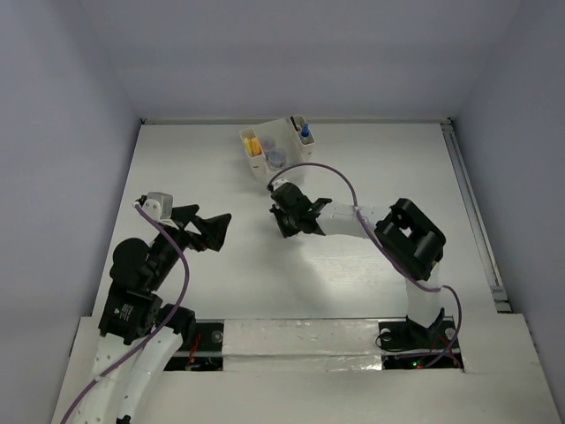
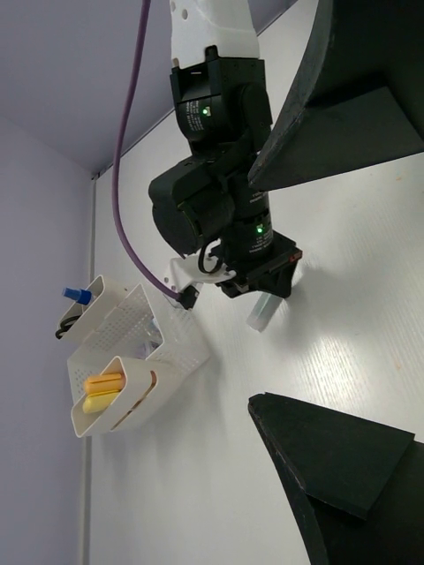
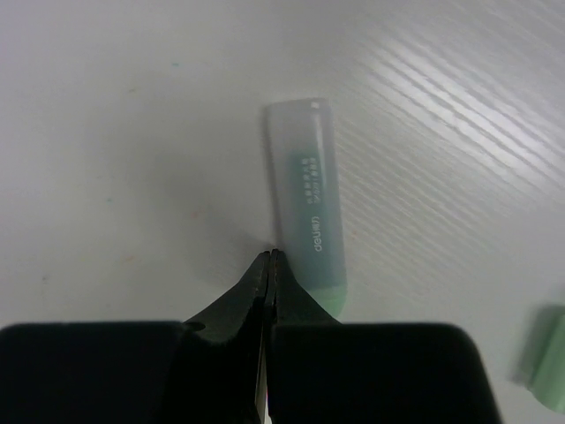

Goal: Sort the stationery into containers
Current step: Pick up the pen from the center of the board.

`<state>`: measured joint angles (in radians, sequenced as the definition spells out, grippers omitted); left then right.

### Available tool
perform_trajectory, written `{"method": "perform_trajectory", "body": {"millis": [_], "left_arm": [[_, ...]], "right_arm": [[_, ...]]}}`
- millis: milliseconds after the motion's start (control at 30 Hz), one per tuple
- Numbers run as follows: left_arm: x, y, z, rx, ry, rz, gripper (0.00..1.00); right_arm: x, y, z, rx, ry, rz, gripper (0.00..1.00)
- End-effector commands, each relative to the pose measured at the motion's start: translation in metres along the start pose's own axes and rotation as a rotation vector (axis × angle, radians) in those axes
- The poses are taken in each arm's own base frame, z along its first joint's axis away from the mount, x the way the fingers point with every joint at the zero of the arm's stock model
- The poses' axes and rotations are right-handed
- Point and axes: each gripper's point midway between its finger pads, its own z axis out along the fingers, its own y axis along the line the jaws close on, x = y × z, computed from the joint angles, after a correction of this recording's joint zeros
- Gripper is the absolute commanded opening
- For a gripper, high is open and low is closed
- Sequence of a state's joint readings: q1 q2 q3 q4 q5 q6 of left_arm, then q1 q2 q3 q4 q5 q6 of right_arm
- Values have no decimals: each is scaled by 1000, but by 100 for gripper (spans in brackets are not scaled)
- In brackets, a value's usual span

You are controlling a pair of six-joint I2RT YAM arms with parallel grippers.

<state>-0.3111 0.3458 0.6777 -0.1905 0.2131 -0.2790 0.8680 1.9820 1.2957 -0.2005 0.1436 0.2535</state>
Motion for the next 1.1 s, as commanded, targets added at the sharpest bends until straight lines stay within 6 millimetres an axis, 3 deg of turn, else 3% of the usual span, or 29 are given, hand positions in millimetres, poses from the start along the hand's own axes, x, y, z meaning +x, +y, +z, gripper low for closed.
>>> {"method": "perform_trajectory", "body": {"millis": [0, 233, 633, 767, 900, 1000, 1067], "left_arm": [[-6, -2, 5, 18, -30, 11, 99], [-5, -2, 6, 19, -25, 10, 99], [-6, 0, 6, 12, -29, 11, 99], [-5, 0, 7, 13, -26, 10, 99], [-5, 0, 7, 13, -26, 10, 99], [-6, -1, 6, 15, -28, 11, 99], [-6, -1, 6, 15, -28, 11, 99]], "right_arm": [[-6, -35, -13, 106, -17, 32, 0], [-3, -58, -15, 132, -21, 83, 0], [-39, -82, 15, 150, -122, 194, 0], [-55, -79, 19, 138, -184, 237, 1], [-65, -76, 20, 125, -226, 276, 26], [-66, -79, 8, 138, -249, 304, 41], [-67, -83, -1, 155, -270, 328, 44]]}}
